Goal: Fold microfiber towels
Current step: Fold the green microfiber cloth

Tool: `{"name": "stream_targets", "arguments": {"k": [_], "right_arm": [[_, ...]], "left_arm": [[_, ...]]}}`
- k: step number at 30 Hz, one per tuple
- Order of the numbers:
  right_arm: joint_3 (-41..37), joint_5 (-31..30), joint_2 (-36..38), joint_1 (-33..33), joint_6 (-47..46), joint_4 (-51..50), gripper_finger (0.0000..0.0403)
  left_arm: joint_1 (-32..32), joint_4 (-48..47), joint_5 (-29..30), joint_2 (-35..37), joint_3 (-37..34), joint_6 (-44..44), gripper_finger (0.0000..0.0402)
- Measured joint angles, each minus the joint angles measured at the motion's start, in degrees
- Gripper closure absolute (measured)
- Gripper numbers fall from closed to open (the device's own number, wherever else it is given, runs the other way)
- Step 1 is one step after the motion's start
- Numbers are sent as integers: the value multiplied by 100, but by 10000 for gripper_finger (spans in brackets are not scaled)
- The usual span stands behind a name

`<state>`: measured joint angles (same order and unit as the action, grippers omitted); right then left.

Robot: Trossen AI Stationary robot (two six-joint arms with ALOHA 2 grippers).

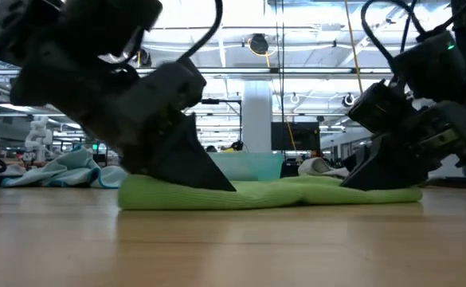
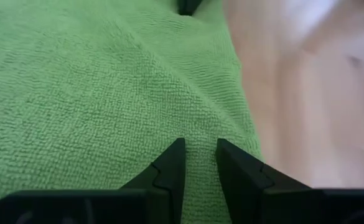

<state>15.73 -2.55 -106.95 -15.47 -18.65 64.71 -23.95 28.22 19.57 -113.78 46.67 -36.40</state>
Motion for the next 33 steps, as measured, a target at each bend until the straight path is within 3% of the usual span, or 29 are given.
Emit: {"name": "stream_targets", "arguments": {"k": [3,9,16,19,22,26,33], "right_arm": [[191,-27,-207,-392,-234,-76,401],[491,611,15,-1090,-647,-270,399],[357,636,1140,-1116,-520,-1263,399],[312,600,1655,-1079,-274,-1957,399],[278,568,2095,-1030,-26,-2430,399],[162,569,2493,-891,155,-2615,396],[66,409,2638,-808,281,-2656,330]], "left_arm": [[-203,28,-247,0,-2,-256,309],[-511,173,-401,168,-28,-163,309],[-508,-400,-324,852,-21,162,309],[-505,-1199,117,1210,-32,66,309],[-494,-2342,751,1542,-31,-552,309],[-387,-3622,1290,1815,-56,-2036,309],[-289,-3948,943,1849,-153,-2941,268]]}}
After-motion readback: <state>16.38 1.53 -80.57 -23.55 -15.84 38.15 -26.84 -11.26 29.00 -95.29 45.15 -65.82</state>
